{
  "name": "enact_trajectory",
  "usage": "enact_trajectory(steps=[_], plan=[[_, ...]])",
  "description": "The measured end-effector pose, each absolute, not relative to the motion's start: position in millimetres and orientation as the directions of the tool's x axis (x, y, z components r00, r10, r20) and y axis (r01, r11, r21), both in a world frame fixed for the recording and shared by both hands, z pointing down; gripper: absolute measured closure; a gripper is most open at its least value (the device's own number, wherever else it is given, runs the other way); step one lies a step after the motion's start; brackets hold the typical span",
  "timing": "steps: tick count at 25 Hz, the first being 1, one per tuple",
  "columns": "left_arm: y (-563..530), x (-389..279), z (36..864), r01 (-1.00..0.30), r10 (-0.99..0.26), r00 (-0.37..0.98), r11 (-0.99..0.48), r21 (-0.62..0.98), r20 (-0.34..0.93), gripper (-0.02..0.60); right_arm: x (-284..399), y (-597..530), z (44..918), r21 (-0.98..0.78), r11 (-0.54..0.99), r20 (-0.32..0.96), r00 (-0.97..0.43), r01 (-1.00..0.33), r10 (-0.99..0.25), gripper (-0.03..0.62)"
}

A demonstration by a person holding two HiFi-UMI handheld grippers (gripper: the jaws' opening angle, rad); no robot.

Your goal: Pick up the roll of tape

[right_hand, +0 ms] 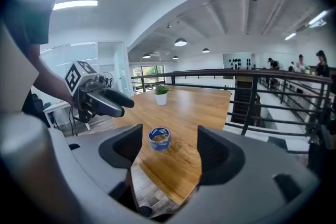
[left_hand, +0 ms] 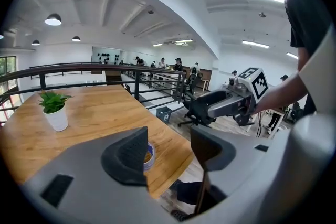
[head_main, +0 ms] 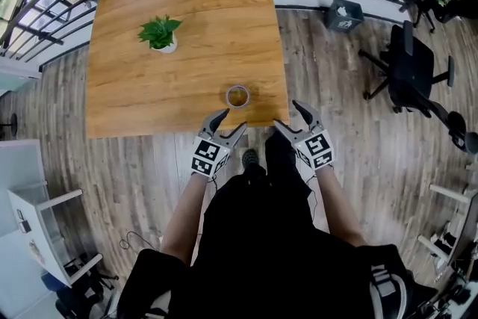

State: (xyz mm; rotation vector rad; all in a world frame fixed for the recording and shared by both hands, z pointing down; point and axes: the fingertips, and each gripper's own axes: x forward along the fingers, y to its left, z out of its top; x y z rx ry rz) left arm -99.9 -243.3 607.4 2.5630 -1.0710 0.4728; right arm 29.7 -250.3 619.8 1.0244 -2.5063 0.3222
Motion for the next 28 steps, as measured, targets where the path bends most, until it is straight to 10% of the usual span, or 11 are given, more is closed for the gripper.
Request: enact_trajectory(steps=[28], plan=[[-281, -75, 717, -0.746, -0.516, 0.621, -0.619, 0.244, 0.590, 0.306, 31, -270, 664, -0.132, 0.751, 0.560, -0.674, -0.647, -0.482, 0.263]])
